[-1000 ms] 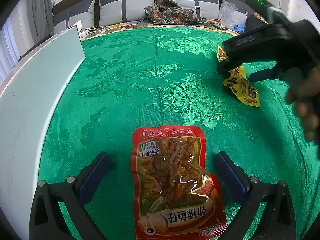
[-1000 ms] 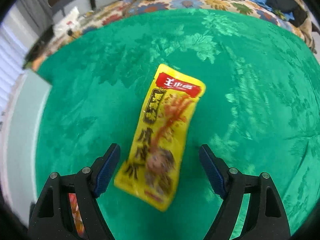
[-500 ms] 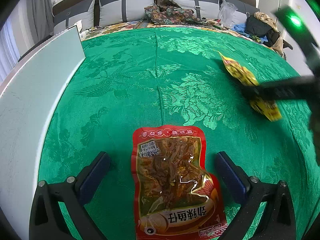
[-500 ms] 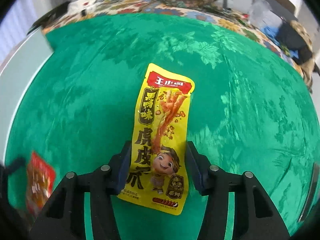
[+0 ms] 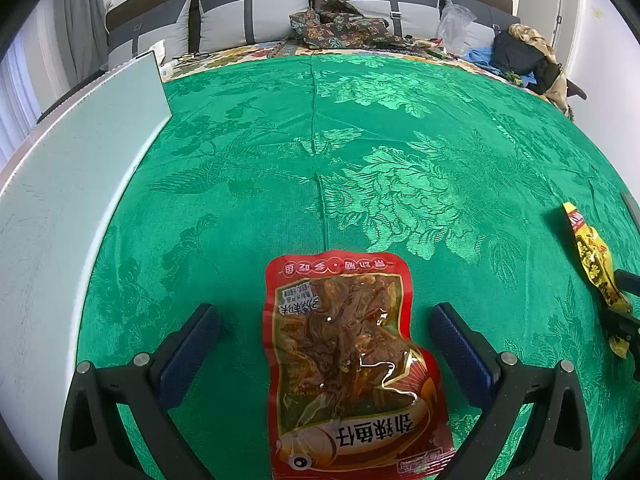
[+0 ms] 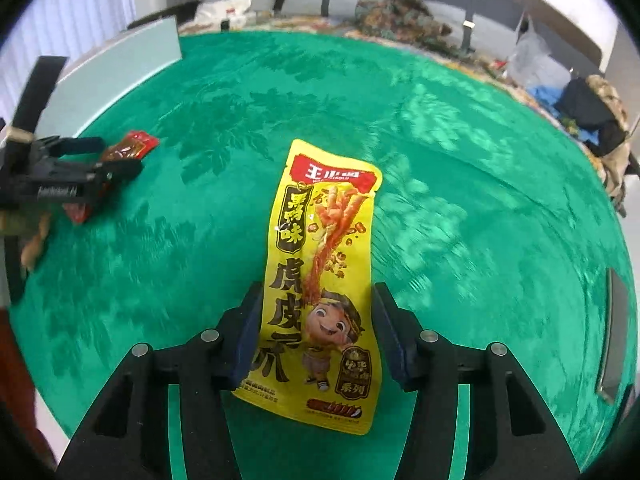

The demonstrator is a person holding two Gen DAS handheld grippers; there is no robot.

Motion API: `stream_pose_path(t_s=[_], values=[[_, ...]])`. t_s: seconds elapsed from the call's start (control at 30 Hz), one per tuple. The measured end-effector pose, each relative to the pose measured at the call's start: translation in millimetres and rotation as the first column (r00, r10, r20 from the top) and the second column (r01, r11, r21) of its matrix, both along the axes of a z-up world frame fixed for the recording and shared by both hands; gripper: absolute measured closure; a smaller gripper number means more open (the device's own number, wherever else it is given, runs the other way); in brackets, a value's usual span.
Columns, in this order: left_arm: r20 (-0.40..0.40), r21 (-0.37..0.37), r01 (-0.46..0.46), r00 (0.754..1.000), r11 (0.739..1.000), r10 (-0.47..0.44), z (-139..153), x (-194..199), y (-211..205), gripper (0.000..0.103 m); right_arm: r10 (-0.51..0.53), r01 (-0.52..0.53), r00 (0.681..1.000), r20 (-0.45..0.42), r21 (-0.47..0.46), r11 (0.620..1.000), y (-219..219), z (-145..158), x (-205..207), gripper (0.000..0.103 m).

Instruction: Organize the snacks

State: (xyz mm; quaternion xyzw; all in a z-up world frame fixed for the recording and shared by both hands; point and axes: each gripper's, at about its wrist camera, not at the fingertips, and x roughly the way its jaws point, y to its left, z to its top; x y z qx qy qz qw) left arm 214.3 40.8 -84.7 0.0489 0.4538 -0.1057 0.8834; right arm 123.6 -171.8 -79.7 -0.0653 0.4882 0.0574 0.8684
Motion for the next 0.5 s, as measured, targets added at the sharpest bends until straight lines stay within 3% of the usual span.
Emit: stream_pose_path(t_s=[0.17,0.27,0.5], values=[[0.000,0.000,0.000,1.000,1.000,0.000,0.1,0.1,-0.1,0.000,-0.031,0.029,0.998,0.061,0.043,0.999,-8.2,-3.0,-5.8,0.042],[0.000,0.000,-0.001,1.000,1.000,0.001,0.1,0.3,-0.1,0.000,-0.064,0.061,0.997,0.051,0.052,0.997,-12.1,-2.5,-0.5,0.032],[0.000,-0.001,-0.007,1.000,1.000,0.007,0.2,0.2,1.0,0.000,-0.075,0.073,0.996,0.049,0.056,0.996,-14.9,-3.5,0.0,0.028]])
